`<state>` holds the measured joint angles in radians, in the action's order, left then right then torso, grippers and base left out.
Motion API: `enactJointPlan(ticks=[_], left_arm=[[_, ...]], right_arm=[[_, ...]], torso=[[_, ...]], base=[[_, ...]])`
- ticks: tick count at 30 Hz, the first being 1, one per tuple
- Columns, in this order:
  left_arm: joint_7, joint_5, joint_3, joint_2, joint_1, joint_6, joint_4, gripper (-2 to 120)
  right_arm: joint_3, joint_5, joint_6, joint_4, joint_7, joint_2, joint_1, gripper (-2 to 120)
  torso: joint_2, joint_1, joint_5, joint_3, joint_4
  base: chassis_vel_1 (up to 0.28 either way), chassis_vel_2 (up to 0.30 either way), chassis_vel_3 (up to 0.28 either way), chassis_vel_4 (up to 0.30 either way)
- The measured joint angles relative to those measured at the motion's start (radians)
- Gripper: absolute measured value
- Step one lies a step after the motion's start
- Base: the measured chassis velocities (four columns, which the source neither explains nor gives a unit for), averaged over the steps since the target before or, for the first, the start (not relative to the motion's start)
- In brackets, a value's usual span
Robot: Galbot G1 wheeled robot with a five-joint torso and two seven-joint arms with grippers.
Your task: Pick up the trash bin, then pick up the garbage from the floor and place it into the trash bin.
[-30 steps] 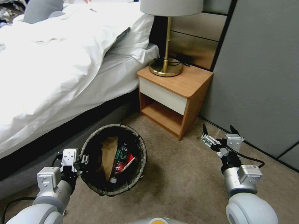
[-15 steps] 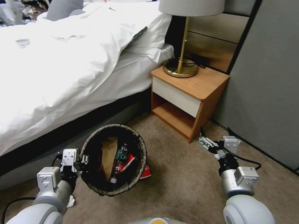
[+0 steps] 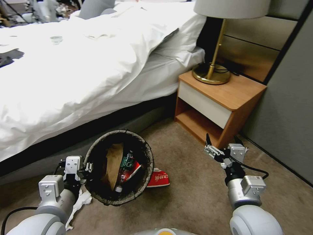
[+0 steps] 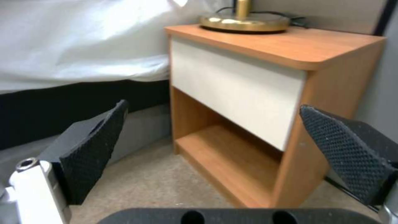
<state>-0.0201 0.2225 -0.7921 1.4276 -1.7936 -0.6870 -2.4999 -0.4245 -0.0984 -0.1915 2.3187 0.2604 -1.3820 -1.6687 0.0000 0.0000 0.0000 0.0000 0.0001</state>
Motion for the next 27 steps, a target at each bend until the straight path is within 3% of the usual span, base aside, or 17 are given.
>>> enactJointPlan(ticks=[21,24,27], left_arm=[[0.0,0.0,0.0,0.0,0.0,0.0,0.0,1],[0.0,0.0,0.0,0.0,0.0,0.0,0.0,1],[0.0,0.0,0.0,0.0,0.0,0.0,0.0,1]], right_arm=[[-0.006,-0.045,-0.032,-0.023,0.012,0.022,0.019,100],[-0.016,-0.062,-0.067,-0.037,0.012,0.035,0.037,100],[-0.042,-0.152,-0.191,-0.069,0.002,0.072,0.094,100]], torso=[[0.0,0.0,0.0,0.0,-0.0001],[0.0,0.0,0.0,0.0,-0.0001],[0.0,0.0,0.0,0.0,-0.0001]], base=[[0.07,0.073,0.072,0.075],[0.055,0.045,0.053,0.06],[0.024,0.026,0.025,0.036]])
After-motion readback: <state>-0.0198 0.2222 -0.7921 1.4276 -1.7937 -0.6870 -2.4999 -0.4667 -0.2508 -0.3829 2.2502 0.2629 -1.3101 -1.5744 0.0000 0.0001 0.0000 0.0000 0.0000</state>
